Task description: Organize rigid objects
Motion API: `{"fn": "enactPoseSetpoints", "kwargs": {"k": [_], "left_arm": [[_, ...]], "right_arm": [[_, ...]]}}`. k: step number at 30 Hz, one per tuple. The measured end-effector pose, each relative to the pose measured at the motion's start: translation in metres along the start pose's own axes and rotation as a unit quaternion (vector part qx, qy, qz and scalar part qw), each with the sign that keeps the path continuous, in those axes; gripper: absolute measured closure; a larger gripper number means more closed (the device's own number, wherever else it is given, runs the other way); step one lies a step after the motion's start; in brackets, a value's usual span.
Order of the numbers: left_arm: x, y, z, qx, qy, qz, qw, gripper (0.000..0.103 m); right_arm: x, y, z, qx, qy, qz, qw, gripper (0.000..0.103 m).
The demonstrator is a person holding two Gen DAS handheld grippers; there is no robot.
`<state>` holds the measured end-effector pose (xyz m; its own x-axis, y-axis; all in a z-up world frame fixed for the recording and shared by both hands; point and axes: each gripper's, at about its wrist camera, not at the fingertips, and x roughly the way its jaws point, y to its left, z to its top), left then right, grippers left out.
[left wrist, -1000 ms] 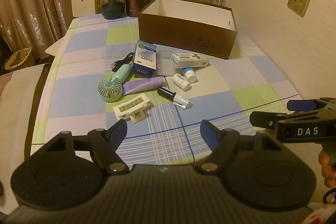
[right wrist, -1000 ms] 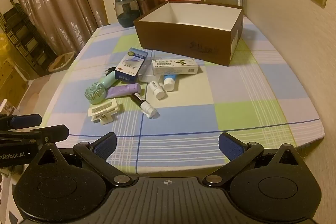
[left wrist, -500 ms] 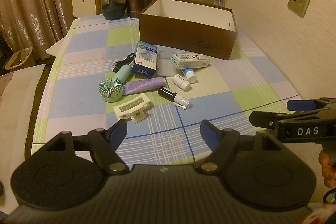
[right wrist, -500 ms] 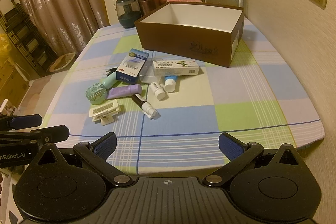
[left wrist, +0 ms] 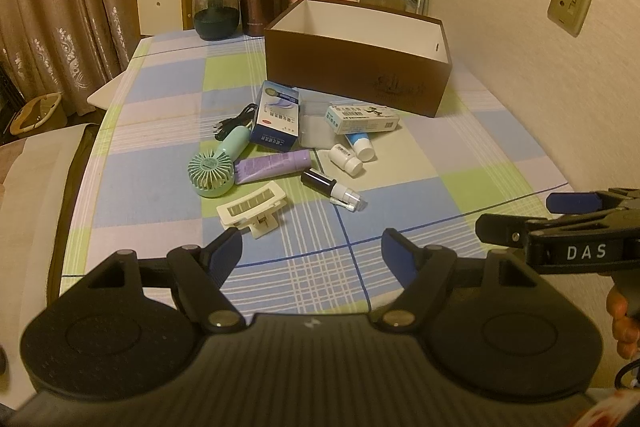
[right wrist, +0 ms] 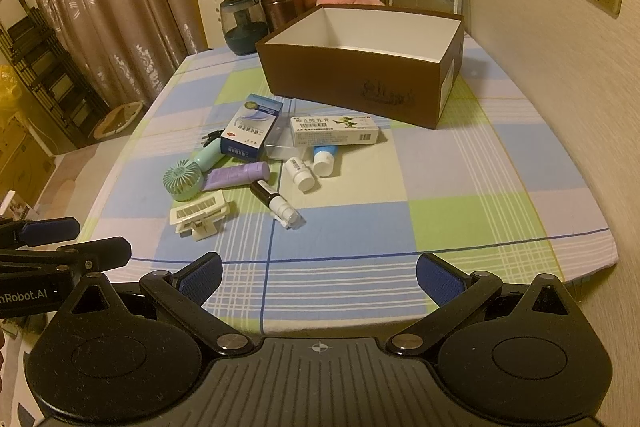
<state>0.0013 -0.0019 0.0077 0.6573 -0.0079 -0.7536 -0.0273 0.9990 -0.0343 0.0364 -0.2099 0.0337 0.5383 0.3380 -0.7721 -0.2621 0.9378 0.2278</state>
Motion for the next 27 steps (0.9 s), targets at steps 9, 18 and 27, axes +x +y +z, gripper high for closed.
{"fn": "enactPoseSetpoints", "kwargs": {"k": [9,18,27], "left_arm": [[0.0001,0.0002,-0.0007,-0.001,-0.001,0.000,1.0000,0.028],[-0.0003,-0.0001,-0.0010,0.000,-0.002,0.000,1.0000,0.028],[-0.0001,0.0003,-0.0018,-0.001,-0.002,0.000,1.0000,0.028]], "right_arm": [[-0.0014,-0.0007,0.0010,0.001,0.000,0.000,1.000,0.000],[-0.0035,-0.0007,0.0032,0.001,0.000,0.000,1.000,0.000],[-0.0040,-0.0005,0.0029,0.001,0.000,0.000,1.000,0.000]]}}
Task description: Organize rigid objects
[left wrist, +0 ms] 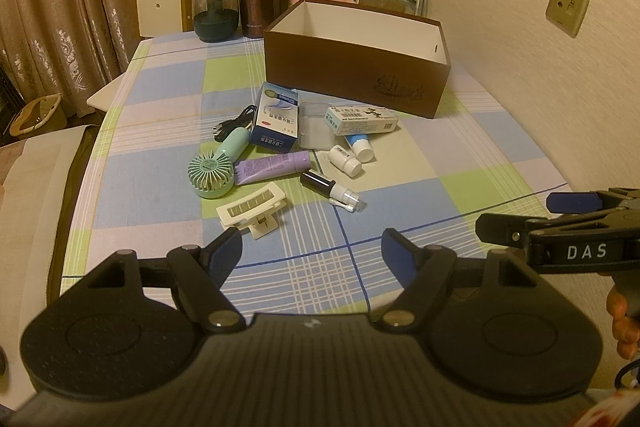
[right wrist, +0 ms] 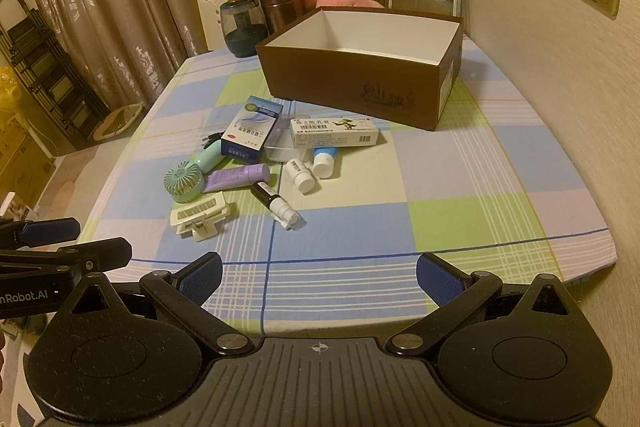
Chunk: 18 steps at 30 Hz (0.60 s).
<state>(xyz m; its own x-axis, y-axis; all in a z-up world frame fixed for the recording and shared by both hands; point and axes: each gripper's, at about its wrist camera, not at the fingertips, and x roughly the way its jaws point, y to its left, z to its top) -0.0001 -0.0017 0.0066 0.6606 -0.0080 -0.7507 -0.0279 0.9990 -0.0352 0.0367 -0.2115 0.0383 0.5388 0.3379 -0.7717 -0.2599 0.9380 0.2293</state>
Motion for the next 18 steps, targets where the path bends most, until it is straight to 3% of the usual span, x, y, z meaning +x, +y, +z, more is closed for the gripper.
{"fn": "enactPoseSetpoints", "kwargs": {"k": [18], "left_arm": [[-0.0065,-0.0009,0.0067,0.000,-0.001,0.000,1.0000,0.028]], "right_arm": [[-0.0014,0.0008,0.0003,0.001,-0.001,0.000,1.000,0.000]]}}
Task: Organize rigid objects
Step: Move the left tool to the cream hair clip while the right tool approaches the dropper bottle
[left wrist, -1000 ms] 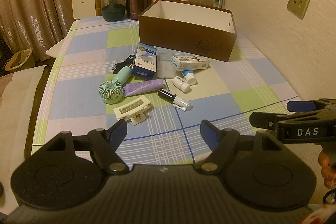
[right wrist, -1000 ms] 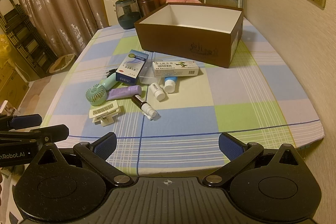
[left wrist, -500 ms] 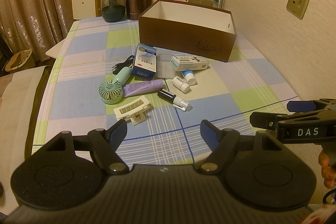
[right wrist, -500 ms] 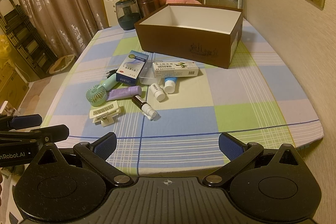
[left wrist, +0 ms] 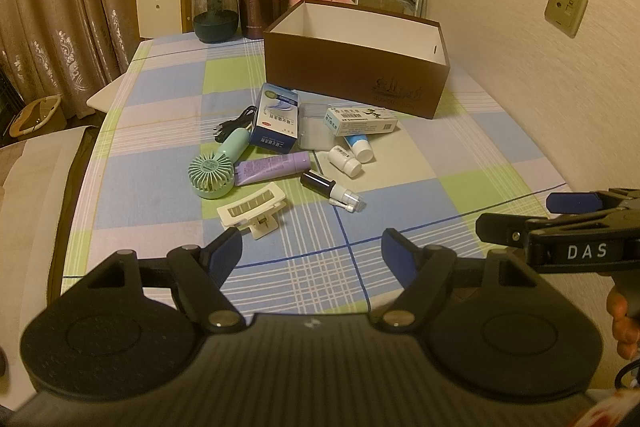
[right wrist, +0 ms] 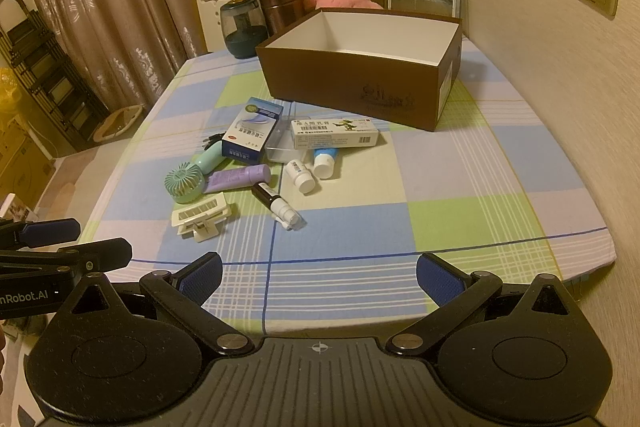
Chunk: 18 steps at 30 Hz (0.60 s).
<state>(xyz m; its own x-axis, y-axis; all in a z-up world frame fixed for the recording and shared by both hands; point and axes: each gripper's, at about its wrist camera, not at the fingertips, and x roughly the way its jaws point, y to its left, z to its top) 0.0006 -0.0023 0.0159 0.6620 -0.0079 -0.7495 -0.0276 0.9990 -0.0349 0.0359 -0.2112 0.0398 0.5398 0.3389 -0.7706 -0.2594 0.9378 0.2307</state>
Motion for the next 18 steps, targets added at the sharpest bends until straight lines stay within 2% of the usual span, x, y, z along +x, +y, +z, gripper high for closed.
{"fn": "enactPoseSetpoints", "kwargs": {"k": [10,18], "left_arm": [[-0.002,0.001,0.002,-0.001,0.001,0.000,1.0000,0.028],[0.008,0.021,0.000,-0.006,0.009,0.002,0.9999,0.028]], "right_arm": [[0.000,0.002,0.001,0.003,0.001,0.001,1.000,0.000],[0.016,0.009,0.000,0.016,0.006,0.027,0.999,0.000]]}}
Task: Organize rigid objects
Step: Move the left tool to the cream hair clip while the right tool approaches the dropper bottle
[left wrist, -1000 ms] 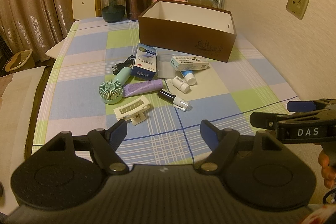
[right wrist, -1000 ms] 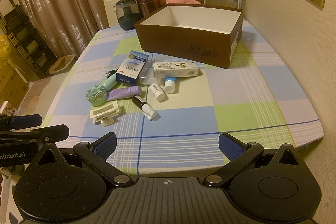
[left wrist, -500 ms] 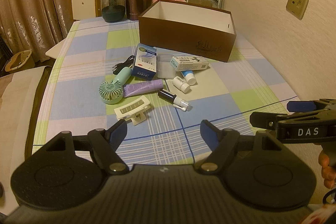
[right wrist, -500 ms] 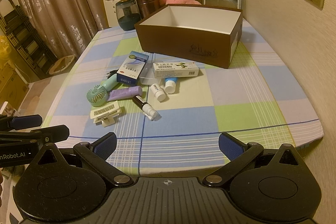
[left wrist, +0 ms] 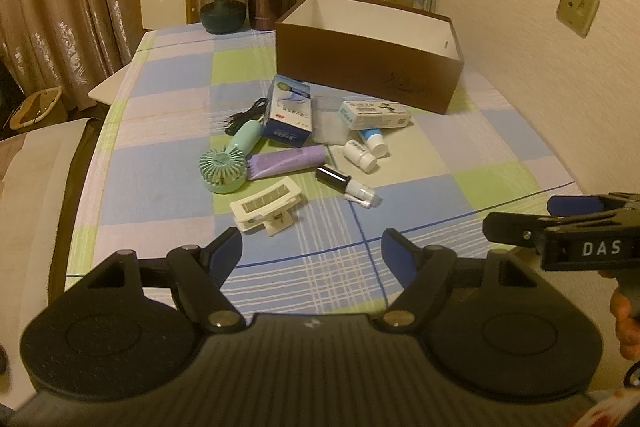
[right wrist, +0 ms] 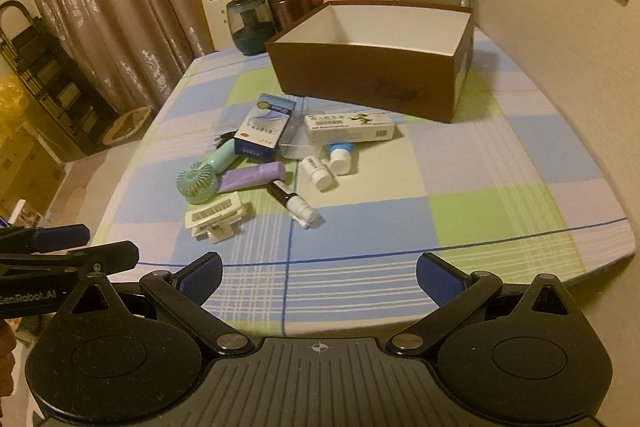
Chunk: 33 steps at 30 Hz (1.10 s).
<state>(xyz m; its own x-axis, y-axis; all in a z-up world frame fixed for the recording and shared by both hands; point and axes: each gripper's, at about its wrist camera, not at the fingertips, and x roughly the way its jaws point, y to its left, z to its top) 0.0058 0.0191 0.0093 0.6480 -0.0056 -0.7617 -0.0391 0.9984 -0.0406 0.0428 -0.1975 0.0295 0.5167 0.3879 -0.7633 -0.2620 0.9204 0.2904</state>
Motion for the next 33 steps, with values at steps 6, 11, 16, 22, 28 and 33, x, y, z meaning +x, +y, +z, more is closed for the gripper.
{"fn": "enactPoseSetpoints", "kwargs": {"k": [6,11,16,22,28,33], "left_arm": [[0.017,0.023,0.000,-0.001,0.009,0.002,1.0000,0.028],[0.029,0.040,-0.003,0.011,0.009,-0.006,0.9999,0.028],[0.042,0.052,-0.006,0.021,0.009,-0.018,0.9996,0.028],[0.059,0.062,-0.007,0.031,0.014,-0.031,0.9990,0.028],[0.079,0.065,-0.009,0.042,0.019,-0.044,0.9979,0.033],[0.100,0.064,-0.007,0.051,0.024,-0.043,0.9975,0.033]], "right_arm": [[0.019,0.009,0.000,0.003,0.014,0.012,1.000,0.013],[0.030,0.018,-0.003,0.010,0.011,0.024,1.000,0.013],[0.041,0.026,-0.003,0.012,0.003,0.032,0.999,0.014],[0.055,0.029,-0.002,0.010,0.003,0.028,1.000,0.014],[0.069,0.024,0.000,0.000,0.011,0.034,0.999,0.021],[0.088,0.018,0.006,-0.026,0.018,0.041,0.999,0.027]]}}
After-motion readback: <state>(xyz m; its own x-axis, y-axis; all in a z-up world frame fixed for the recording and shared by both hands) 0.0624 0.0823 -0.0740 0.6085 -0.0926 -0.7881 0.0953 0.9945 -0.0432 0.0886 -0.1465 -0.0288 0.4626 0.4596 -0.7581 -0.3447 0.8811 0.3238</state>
